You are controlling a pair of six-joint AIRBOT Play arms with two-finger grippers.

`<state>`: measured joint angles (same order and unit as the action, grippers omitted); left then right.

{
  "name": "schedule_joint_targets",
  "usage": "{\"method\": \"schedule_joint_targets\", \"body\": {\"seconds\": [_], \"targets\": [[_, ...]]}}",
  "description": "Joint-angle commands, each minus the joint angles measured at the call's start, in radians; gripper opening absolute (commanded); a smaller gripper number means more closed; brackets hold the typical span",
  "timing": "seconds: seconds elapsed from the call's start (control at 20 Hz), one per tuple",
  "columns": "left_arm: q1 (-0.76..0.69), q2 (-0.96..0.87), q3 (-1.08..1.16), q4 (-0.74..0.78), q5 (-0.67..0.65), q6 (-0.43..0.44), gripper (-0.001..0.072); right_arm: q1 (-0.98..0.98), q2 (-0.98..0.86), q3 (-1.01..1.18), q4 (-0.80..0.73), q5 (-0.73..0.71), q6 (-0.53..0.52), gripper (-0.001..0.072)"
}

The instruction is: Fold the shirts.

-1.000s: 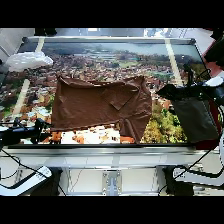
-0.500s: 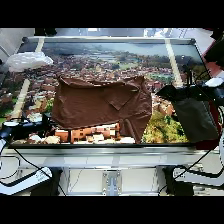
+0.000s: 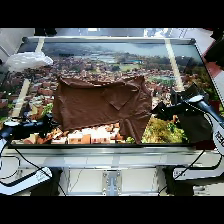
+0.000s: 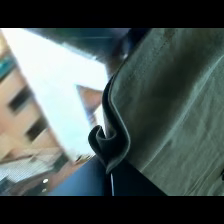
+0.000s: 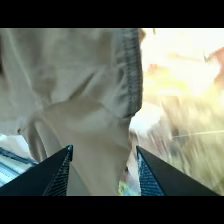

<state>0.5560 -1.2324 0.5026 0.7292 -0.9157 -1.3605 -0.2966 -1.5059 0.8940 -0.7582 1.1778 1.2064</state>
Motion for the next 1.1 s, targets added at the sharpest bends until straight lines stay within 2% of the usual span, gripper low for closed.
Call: {"method": "schedule_joint_targets", "body": {"seconds": [0.0,0.25,0.4,0.45,0.5,0.55,0.65,0.8,1.05], "targets": [[0.0,0.009,0.001,-0.005,-0.015,0.019,0.0012,0.011,-0.031,-0.024,0.051,-0.058,-0.01,0.0449],[0.0,0.01,0.001,-0.005,-0.015,0.031,0.0012,0.096,-0.036,-0.024,0.019,-0.176,0.017,0.0448],[0.0,0.01,0.001,-0.005,-0.016,0.04,0.0012,0.145,-0.063,-0.023,0.035,-0.253,0.066,0.0439],[0.0,0.01,0.001,-0.005,-0.016,0.046,0.0012,0.158,-0.073,-0.023,0.057,-0.256,0.065,0.0318],[0.0,0.01,0.001,-0.005,-0.016,0.046,0.0012,0.167,-0.076,-0.023,0.079,-0.258,0.055,0.0134],[0.001,0.011,0.003,-0.005,-0.016,0.05,0.0011,0.172,-0.073,-0.023,0.114,-0.259,0.033,0.0023],[0.001,0.035,0.023,-0.006,-0.021,0.1,0.0011,0.172,-0.063,0.006,0.164,-0.219,-0.006,0.0016],[0.009,0.158,0.109,-0.005,-0.026,0.159,0.0011,0.172,0.046,0.093,0.151,-0.122,-0.058,0.0015],[0.115,0.537,0.352,-0.005,-0.144,0.277,0.0011,0.172,0.446,0.267,-0.004,0.107,-0.066,0.0016]]}}
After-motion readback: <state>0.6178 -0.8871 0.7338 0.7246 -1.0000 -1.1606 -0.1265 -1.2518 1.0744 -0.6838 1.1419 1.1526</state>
